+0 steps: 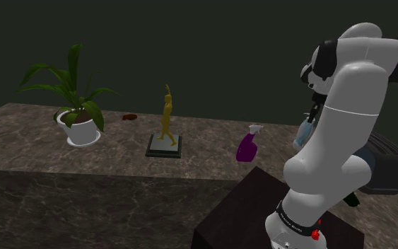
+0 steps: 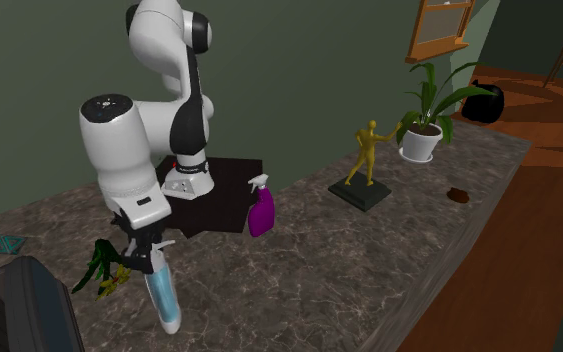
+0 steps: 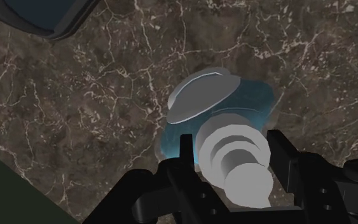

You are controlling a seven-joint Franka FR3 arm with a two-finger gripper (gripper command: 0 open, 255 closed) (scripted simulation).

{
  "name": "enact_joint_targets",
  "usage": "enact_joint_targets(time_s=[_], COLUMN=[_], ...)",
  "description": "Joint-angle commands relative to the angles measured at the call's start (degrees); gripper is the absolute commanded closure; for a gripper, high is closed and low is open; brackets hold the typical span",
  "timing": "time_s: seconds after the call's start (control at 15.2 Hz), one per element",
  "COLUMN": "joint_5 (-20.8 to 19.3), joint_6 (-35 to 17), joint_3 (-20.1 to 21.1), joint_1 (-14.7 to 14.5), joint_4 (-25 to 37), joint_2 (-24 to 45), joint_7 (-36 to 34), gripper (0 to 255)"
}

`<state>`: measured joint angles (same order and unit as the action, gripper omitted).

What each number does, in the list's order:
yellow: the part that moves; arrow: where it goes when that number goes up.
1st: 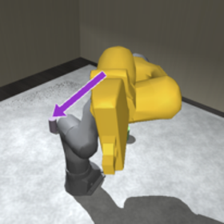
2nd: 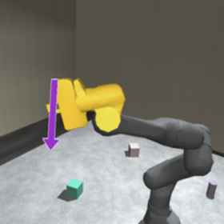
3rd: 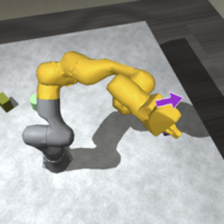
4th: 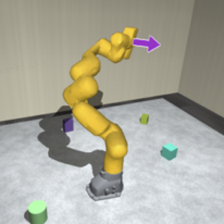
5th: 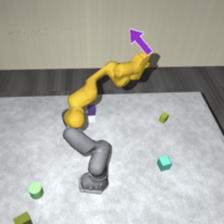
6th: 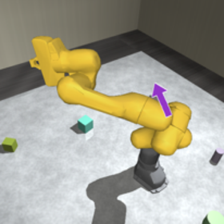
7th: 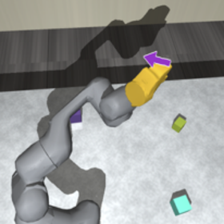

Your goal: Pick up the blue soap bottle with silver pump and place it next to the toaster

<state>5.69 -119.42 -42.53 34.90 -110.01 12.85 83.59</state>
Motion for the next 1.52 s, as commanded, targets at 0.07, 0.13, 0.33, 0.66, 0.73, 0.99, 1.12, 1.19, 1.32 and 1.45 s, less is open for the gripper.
enact_joint_targets(time_s=[0.07, 0.13, 0.33, 0.66, 0.73, 0.99, 1.12, 1.19, 1.32, 1.45], joint_5=[1.03, 1.36, 1.91, 1.91, 1.91, 1.9, 1.9, 1.9, 0.28, -0.95], joint_6=[-2.11, -2.78, -3.84, -3.83, -3.83, -3.84, -3.84, -3.84, -0.47, 2.63], joint_3=[0.36, 0.49, 0.7, 0.7, 0.7, 0.7, 0.7, 0.7, 0.13, -0.22], joint_1=[0.31, 0.43, 0.63, 0.63, 0.63, 0.62, 0.62, 0.62, -0.07, -0.57], joint_4=[-1.12, -1.5, -2.06, -2.06, -2.06, -2.07, -2.07, -2.07, -0.17, 1.81], joint_2=[1.25, 1.64, 2.29, 2.29, 2.29, 2.29, 2.29, 2.29, 0.34, -1.15], joint_7=[0.51, 0.7, 1.01, 1.02, 1.02, 1.01, 1.01, 1.01, -0.08, -0.91], gripper=[255, 255, 255, 255, 255, 0, 0, 0, 0, 0])
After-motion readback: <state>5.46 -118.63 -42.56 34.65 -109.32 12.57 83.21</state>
